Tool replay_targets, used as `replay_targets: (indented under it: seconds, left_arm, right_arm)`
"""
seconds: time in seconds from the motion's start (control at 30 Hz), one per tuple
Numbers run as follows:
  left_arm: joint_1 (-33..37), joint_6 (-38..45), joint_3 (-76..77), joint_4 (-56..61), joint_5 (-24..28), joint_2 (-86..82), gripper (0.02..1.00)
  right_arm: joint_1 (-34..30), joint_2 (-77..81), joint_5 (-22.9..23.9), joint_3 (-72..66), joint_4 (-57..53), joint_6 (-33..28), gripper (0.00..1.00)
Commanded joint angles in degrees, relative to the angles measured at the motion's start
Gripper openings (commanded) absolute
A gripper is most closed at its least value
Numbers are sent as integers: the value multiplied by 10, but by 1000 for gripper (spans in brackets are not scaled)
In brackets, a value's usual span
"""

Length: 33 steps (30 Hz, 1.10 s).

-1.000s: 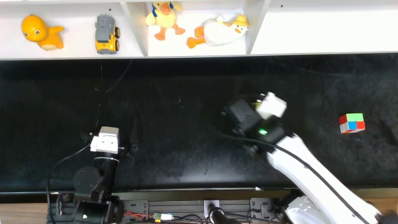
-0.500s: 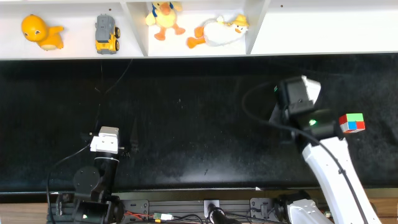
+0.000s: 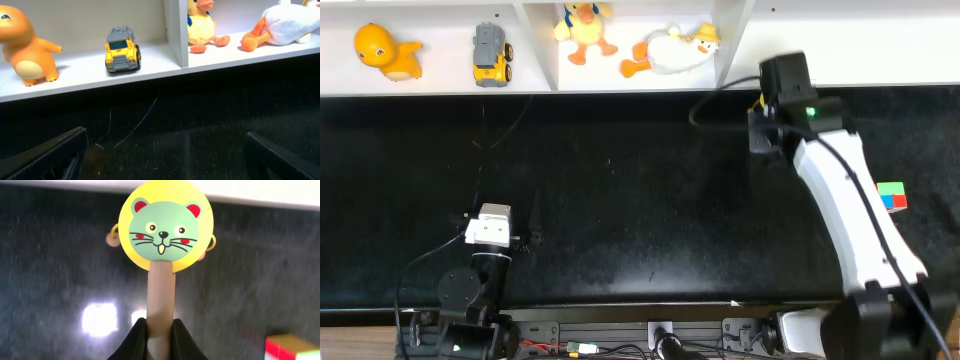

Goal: Store Toys

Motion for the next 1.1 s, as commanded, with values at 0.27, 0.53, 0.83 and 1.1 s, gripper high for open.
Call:
replay_targets:
  seconds: [0.27, 0.53, 0.83, 1.1]
  left_arm:
    - [-3, 10, -1, -2, -3, -6, 998]
    - [-3, 10, -1, -2, -3, -6, 996]
    - [-3, 10, -1, -2, -3, -6, 998]
    - [-3, 10, -1, -2, -3, -6, 998]
  right_arm:
    - [-40, 83, -17, 81, 72, -51, 128]
    - [-66, 124, -75, 81, 153, -50, 134]
    - [-68, 169, -131, 84, 244, -50, 152]
    - [-70, 189, -137, 84, 268, -49, 130]
